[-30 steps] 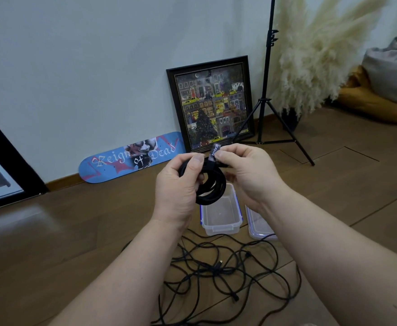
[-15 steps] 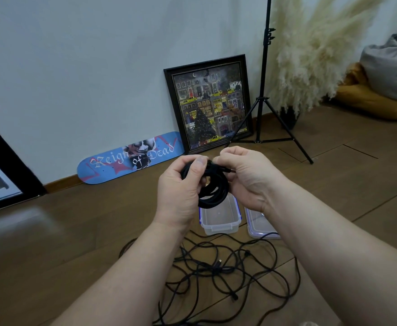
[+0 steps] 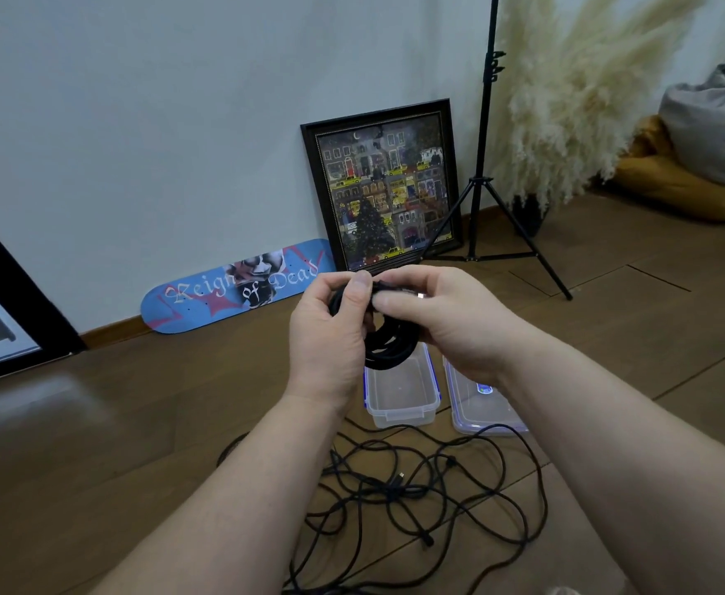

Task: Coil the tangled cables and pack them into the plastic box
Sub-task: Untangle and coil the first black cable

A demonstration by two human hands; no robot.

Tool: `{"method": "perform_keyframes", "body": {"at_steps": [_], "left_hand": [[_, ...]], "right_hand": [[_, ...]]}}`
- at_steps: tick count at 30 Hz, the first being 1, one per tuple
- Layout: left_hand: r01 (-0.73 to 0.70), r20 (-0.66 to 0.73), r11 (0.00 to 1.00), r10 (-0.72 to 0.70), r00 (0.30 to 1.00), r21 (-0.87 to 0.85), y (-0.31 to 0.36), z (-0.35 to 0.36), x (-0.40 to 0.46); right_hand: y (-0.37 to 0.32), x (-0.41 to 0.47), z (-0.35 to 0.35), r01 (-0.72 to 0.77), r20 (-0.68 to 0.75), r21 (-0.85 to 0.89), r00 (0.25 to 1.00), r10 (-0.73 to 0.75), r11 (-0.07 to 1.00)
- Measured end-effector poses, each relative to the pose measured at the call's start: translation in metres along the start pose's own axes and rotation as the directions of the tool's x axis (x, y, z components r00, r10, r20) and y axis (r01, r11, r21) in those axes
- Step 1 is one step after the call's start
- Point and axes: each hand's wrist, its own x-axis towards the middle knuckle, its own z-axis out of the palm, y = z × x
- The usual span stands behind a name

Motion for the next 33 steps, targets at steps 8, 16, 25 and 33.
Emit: {"method": "perform_keyframes", "body": {"at_steps": [8,16,25,33], "left_hand": [[0.073,-0.010,0.991,-0.075,0.997,-0.112,0.004,0.001,-0.001],[0.215,0.134,0.972,-0.202,0.970,-0.093,-0.001,-0.008,0.001],[0.230,0.117,0.972,-0.224,0.968,-0.043,0.001,-0.018,0.005],[0.545,0.052,0.836,-0.543,0.838,-0.058,0.009,-0.023,0.013]], "right_hand": [[0.007,0.000,-0.003,0.006,-0.014,0.060,1.000,-0.005,0.998],[0.008,0.002,-0.003,-0.037,-0.170,0.263,0.982,0.084,0.964],[0.011,-0.004,-0.022,-0.200,0.087,0.242,0.979,0.184,0.949],[0.024,-0.003,-0.028,0.281,-0.025,-0.669,0.917,-0.399,0.688]]}}
